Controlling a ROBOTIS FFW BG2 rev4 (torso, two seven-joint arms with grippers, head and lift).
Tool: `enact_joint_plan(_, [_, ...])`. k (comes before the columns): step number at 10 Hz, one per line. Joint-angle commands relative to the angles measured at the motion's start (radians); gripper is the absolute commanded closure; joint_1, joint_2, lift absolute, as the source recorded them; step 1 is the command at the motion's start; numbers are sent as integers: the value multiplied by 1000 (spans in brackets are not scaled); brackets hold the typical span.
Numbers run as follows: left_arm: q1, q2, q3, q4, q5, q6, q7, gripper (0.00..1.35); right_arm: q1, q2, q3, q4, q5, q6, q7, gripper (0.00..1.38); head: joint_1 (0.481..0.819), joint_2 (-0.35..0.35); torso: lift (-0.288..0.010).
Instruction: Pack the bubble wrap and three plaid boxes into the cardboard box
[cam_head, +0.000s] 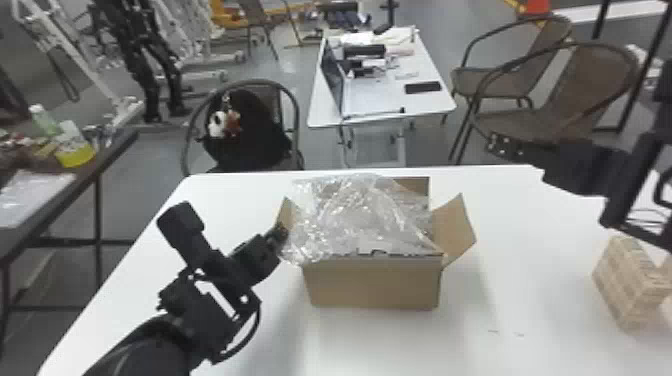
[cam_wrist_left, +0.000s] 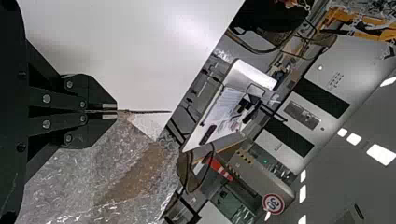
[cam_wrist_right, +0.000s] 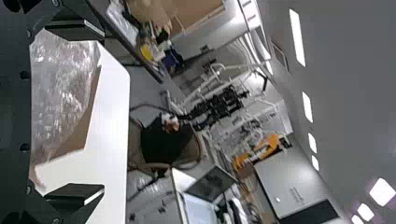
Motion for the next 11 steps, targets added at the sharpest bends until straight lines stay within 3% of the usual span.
enact_joint_plan(1, [6, -3, 3, 0, 1, -6, 0, 1220, 214, -19, -83, -176, 188, -102, 12, 134, 599, 171, -148])
enact_joint_plan(2, [15, -7, 10, 0, 1, -14, 0, 1220, 388, -5, -113, -237, 319, -263, 38, 133, 609, 150, -148])
enact_joint_plan(4, [49, -23, 41, -2, 4, -20, -17, 1220, 616, 73, -164, -168, 435, -654, 140, 134, 673, 91, -148])
enact_joint_plan(5, [57, -23, 46, -2, 7, -20, -17, 1220, 667, 118, -182, -136, 470, -760, 178, 134, 695, 79, -148])
enact_joint_plan(6, [57, -23, 46, -2, 8, -20, -19, 1220, 695, 152, -199, -122, 526, -823, 218, 136, 695, 69, -148])
enact_joint_plan(7, [55, -25, 44, -2, 7, -20, -19, 1220, 725, 173, -222, -92, 570, -897, 252, 136, 695, 66, -148])
enact_joint_plan(9, [58, -23, 46, -2, 8, -20, -19, 1220, 757, 182, -271, 10, 549, -1018, 255, 136, 695, 45, -148])
enact_joint_plan(11, [58, -26, 47, -2, 10, -20, -20, 1220, 727, 184, -314, 119, 552, -1065, 253, 136, 695, 3, -148])
